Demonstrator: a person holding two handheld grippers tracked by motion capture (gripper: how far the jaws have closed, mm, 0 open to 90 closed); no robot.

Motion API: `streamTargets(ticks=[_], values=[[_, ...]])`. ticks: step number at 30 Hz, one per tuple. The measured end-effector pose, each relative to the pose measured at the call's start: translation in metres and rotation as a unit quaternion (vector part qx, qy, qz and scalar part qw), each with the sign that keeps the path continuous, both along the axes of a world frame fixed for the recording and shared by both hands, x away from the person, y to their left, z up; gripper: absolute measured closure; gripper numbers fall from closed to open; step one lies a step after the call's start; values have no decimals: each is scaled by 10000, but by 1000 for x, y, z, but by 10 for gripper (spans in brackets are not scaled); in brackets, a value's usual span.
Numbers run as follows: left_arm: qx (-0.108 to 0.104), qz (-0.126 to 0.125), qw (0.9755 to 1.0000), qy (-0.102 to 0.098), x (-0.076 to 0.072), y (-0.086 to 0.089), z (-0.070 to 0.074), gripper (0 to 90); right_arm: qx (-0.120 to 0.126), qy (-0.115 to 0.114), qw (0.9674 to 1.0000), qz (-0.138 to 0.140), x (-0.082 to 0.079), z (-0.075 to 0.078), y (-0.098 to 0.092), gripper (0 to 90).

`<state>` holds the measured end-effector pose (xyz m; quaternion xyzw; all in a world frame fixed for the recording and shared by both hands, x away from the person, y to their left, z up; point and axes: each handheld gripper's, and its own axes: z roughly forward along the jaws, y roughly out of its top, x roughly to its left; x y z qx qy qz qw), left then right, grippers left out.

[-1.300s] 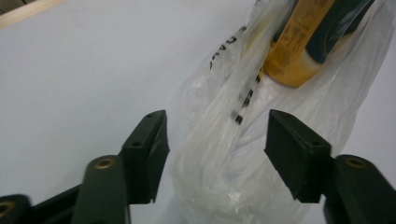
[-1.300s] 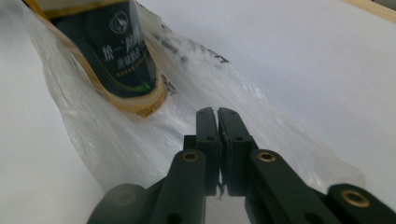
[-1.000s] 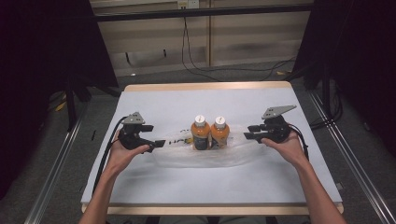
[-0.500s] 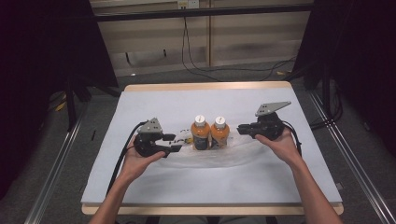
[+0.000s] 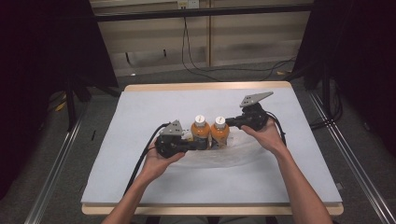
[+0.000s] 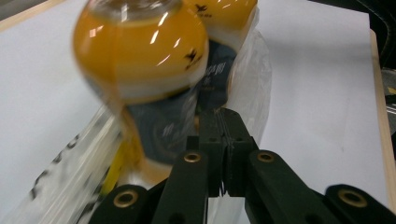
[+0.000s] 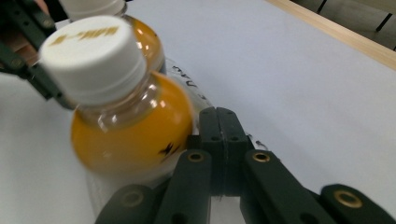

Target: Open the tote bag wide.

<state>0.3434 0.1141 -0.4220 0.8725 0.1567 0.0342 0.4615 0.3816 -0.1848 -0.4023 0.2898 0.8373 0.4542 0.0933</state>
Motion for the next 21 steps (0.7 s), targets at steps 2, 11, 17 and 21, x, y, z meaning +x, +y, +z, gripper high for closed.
streamTargets(ticks=[2,11,17,21], values=[[184,-58,9998,-83,0,-9,-1,900,-91,54,9999,80,7,0,5,900],[227,-73,9997,11,2,-31,-15,900,-309,443,9981,294,35,-19,23,900],[177,15,9998,16,0,-35,-24,900,-298,539,9975,345,42,-25,26,900],[363,-53,9993,43,-1,-40,-33,900,-234,650,9969,368,43,-32,26,900]])
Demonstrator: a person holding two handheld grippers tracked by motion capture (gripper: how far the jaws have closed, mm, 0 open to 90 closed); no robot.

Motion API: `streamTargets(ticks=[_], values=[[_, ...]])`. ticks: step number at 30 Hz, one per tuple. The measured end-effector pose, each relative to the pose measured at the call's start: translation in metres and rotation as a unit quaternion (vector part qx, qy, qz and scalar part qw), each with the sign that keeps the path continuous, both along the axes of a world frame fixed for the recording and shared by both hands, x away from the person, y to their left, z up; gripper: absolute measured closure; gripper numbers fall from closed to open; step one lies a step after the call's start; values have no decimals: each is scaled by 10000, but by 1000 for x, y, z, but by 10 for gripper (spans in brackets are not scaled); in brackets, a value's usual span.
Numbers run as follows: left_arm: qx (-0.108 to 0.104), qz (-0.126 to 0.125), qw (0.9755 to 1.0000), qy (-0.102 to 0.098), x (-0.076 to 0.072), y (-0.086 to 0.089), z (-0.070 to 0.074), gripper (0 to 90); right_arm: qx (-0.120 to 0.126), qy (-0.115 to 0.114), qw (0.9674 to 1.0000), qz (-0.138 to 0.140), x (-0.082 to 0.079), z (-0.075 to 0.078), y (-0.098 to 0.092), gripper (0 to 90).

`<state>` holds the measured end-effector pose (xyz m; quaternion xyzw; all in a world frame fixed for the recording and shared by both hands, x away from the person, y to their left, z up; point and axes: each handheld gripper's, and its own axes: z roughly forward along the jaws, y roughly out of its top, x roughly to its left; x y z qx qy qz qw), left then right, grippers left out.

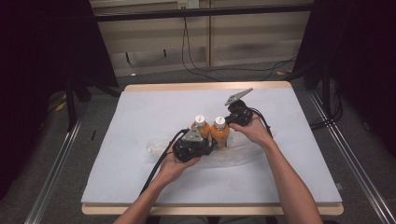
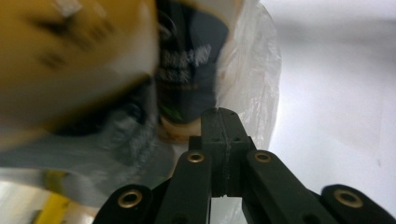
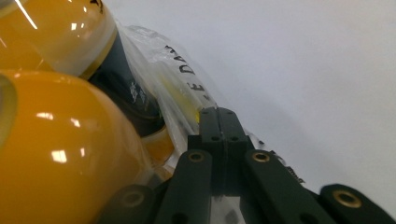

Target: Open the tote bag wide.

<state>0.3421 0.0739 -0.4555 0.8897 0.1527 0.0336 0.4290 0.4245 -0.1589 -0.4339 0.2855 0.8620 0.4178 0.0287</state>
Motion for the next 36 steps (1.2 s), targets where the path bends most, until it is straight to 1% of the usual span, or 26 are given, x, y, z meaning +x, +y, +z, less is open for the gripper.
streamTargets(ticks=[1,2,4,5,6,7,12,13,14,16,17,18,19,20,21,23,24,26,27,29,30,31,32,33,35,36], values=[[70,1,10000,-28,0,0,-1,900,9,28,10000,6,0,-2,-1,900],[94,27,10000,7,0,0,-2,900,-28,36,10000,-18,-1,-3,-1,900],[31,44,10000,32,0,1,-5,900,-67,105,9999,36,-2,-7,-2,900],[123,47,9999,51,1,1,-5,900,-85,162,9998,46,-2,-9,-3,900],[60,60,9999,94,1,1,-7,900,-131,152,9998,48,-3,-10,-3,900],[77,54,9999,99,2,2,-7,900,-215,182,9996,10,-3,-11,-2,900],[103,33,9998,148,3,2,-13,900,-276,273,9992,27,-4,-15,0,900],[32,67,9999,156,1,2,-16,900,-317,348,9989,57,-3,-21,2,900],[164,49,9998,141,1,3,-14,900,-372,369,9986,71,-3,-23,3,900],[125,34,9998,129,-1,3,-15,900,-404,433,9982,70,-3,-28,4,900],[171,11,9998,120,-2,3,-16,900,-429,465,9980,66,-2,-31,5,900],[159,7,9998,127,-3,2,-18,900,-505,492,9975,30,-3,-32,5,900],[246,5,9996,140,-5,2,-19,900,-547,467,9974,56,-2,-36,6,900],[256,-3,9996,113,-6,2,-21,900,-579,518,9970,31,-3,-38,6,900],[259,2,9996,143,-7,1,-22,900,-613,536,9967,21,-3,-41,6,900],[305,-41,9994,136,-8,1,-23,900,-606,533,9967,23,-3,-43,5,900],[444,-151,9988,106,-10,-2,-26,900,-508,578,9970,-75,-4,-46,4,900],[355,-163,9990,213,-10,-1,-27,900,-522,542,9971,-100,-4,-46,5,900],[342,-176,9990,240,-10,-1,-27,900,-580,480,9971,-82,-4,-46,5,900],[338,-200,9988,281,-10,-1,-27,900,-607,460,9970,-125,-4,-45,6,900],[478,-258,9982,248,-11,0,-25,900,-602,418,9971,-216,-3,-45,7,900],[438,-270,9985,192,-13,-1,-26,900,-619,417,9969,-236,-3,-45,8,900],[476,-316,9983,129,-15,-1,-25,900,-632,378,9970,-249,-3,-45,8,900],[548,-328,9979,143,-17,-1,-24,900,-625,348,9971,-277,-3,-46,9,900],[497,-378,9979,145,-20,-1,-25,900,-612,305,9971,-329,-2,-46,9,900],[531,-387,9977,161,-21,0,-24,900,-625,259,9972,-332,-1,-46,10,900]])
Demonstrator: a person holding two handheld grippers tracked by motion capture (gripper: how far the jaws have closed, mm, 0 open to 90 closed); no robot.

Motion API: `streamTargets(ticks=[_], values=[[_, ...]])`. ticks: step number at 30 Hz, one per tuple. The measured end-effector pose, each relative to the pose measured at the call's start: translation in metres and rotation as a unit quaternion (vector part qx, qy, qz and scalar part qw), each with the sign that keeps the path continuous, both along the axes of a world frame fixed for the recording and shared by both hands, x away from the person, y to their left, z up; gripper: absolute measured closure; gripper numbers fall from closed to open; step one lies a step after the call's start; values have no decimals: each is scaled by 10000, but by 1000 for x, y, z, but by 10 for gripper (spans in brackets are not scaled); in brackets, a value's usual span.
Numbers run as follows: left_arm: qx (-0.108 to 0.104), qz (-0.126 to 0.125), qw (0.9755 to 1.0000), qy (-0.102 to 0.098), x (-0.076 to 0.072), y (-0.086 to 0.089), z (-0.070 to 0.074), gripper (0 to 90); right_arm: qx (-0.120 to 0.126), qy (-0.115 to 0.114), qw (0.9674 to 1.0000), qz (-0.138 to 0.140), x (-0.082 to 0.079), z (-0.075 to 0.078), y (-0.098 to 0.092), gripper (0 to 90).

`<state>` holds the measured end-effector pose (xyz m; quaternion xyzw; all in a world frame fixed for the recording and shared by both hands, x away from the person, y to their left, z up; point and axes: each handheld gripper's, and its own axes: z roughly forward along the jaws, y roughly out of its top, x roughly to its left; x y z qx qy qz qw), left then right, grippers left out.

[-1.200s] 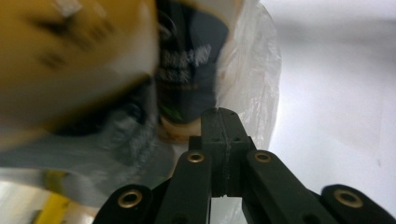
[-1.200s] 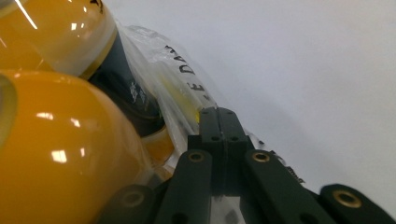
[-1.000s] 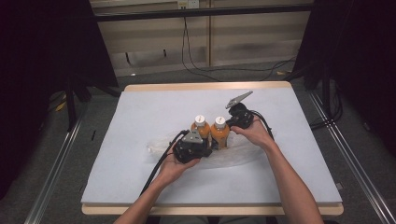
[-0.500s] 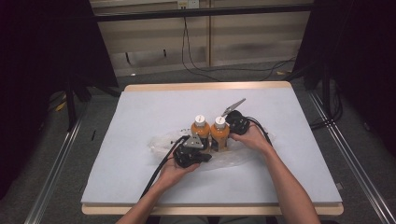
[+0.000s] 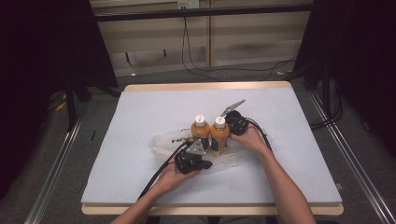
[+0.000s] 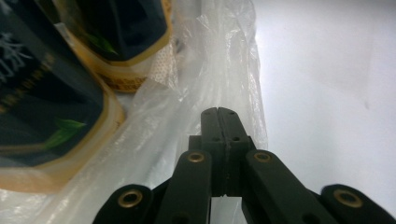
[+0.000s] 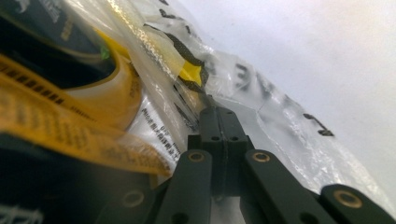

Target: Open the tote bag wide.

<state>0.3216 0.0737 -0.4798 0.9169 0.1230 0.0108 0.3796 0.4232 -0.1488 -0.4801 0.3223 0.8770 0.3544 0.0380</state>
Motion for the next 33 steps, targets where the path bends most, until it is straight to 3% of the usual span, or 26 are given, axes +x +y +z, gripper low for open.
streamTargets(ticks=[3,4,6,7,10,11,12,16,19,24,28,30,31,33], values=[[73,-23,10000,-23,-1,1,1,900,-39,-18,9999,-97,1,0,1,900],[-127,-31,9998,118,0,1,-2,900,-96,-65,9999,-124,2,1,1,900],[-154,-42,9997,163,-2,2,-2,900,-99,-106,9998,-163,2,0,2,900],[-38,-60,9999,105,-3,2,-1,900,-68,-92,9998,-180,3,0,2,900],[7,-118,9999,88,-6,1,0,900,-59,-92,9997,-228,6,0,3,900],[-98,-138,9998,95,-7,0,-1,900,-39,-88,9996,-256,7,0,3,900],[-22,-175,9998,65,-7,0,0,900,-18,-70,9996,-279,8,-1,3,900],[-97,-231,9996,115,-10,0,-1,900,30,-87,9994,-340,12,-2,5,900],[5,-327,9994,72,-14,-1,1,900,86,-60,9991,-411,15,-3,7,900],[-113,-432,9988,180,-15,-1,-1,900,86,-101,9987,-484,18,-3,10,900],[-139,-474,9987,137,-19,-2,-1,900,126,-114,9981,-587,22,-4,11,900],[-116,-491,9987,105,-19,-3,-1,900,135,-100,9981,-601,25,-4,11,900],[36,-533,9985,109,-19,-2,2,900,163,-66,9980,-615,26,-4,11,900],[-79,-556,9983,163,-19,-2,0,900,19,-98,9980,-623,29,-2,15,900]])
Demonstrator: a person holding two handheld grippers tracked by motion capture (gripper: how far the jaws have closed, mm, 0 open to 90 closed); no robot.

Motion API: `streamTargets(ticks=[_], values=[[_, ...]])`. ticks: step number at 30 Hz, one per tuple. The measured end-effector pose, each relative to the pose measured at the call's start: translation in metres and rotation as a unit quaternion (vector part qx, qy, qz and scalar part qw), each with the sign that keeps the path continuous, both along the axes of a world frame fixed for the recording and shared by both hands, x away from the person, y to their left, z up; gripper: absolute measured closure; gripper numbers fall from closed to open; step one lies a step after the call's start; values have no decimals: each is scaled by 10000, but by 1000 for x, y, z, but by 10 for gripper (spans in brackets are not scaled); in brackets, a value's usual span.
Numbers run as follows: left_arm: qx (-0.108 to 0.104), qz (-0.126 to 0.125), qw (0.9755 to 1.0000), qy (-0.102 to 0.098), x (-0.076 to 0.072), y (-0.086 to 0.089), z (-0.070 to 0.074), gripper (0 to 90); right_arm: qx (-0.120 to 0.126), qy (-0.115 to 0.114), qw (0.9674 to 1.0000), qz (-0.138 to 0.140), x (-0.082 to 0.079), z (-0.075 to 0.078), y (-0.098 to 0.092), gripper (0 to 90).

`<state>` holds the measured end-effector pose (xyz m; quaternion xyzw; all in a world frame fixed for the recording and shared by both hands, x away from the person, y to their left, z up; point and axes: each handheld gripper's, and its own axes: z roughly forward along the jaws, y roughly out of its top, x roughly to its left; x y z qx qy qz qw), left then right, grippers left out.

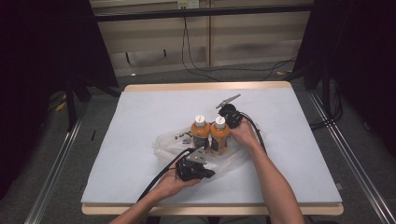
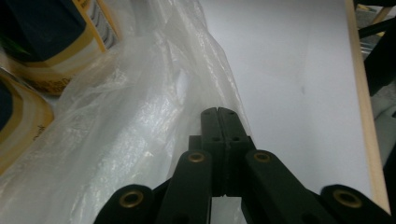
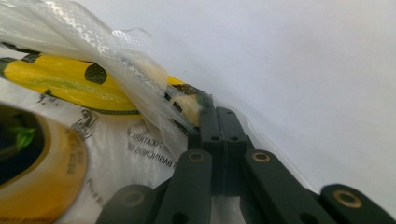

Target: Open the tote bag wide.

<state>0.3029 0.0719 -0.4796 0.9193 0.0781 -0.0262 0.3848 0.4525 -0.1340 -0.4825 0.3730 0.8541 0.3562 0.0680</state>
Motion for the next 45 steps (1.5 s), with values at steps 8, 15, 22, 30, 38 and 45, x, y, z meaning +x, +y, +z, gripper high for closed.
streamTargets(ticks=[8,15,22,30,38,45], values=[[-48,-18,10000,25,-7,1,0,900,0,4,9999,-120,10,0,5,900],[-27,-62,10000,23,-9,1,0,900,-70,-7,9997,-228,15,0,9,900],[42,-160,9999,10,-10,0,1,900,-39,-47,9994,-355,19,-1,10,900],[-13,-153,9999,70,-9,1,0,900,-128,-112,9987,-483,27,-1,15,900],[-116,-152,9996,185,-6,0,-1,900,-180,-243,9974,-661,36,-2,20,900],[-98,-108,9997,170,-3,0,-1,900,-149,-180,9966,-791,36,-1,21,900]])
